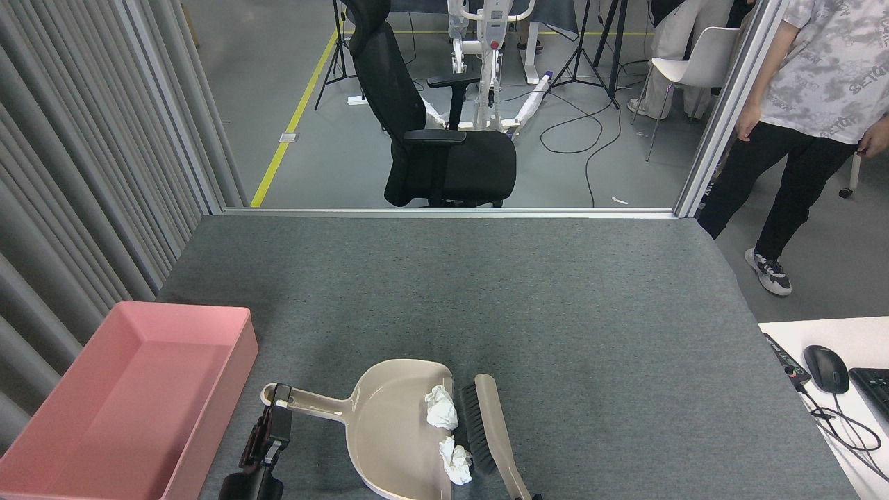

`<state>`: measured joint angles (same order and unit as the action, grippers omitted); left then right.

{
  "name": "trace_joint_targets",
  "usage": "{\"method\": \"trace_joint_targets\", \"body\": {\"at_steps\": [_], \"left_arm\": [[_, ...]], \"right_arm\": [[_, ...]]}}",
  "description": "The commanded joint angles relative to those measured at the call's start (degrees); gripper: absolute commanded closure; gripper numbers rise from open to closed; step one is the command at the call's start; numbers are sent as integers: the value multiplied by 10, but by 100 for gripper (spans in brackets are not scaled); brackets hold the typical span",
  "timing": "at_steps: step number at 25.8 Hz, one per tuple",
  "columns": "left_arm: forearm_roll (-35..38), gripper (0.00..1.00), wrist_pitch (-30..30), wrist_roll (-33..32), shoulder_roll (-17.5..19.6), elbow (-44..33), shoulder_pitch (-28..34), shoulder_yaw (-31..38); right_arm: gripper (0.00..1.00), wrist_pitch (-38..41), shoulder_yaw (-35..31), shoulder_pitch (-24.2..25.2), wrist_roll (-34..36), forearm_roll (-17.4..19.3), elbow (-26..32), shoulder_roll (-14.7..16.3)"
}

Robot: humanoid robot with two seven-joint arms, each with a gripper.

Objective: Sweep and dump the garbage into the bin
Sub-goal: 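Sweep the white paper balls into the dustpan with the right gripper, then lower the brush onto the table and release it with the right gripper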

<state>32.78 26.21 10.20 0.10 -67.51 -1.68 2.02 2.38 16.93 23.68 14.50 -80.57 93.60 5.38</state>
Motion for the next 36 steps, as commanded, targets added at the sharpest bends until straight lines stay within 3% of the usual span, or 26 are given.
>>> {"method": "trace_joint_targets", "body": {"at_steps": [1,8,15,25,36], "left_arm": [[1,97,-1,-1,0,1,0,0],[1,97,-1,-1,1,1,1,0],[0,97,-1,-1,0,-2,2,0],[0,97,0,-1,-2,-2,2,0],[0,97,2,-2,-2,3,1,0]], "right_arm": [[100,-3,0,-5,-3,1,-14,0],[100,11,11,-16,-2,4,-40,-20],[100,-5,79,-21,-2,6,-54,-27],[100,-4,111,-56,22,26,-55,-45],[100,-24,96,-77,37,23,-26,-47]]}}
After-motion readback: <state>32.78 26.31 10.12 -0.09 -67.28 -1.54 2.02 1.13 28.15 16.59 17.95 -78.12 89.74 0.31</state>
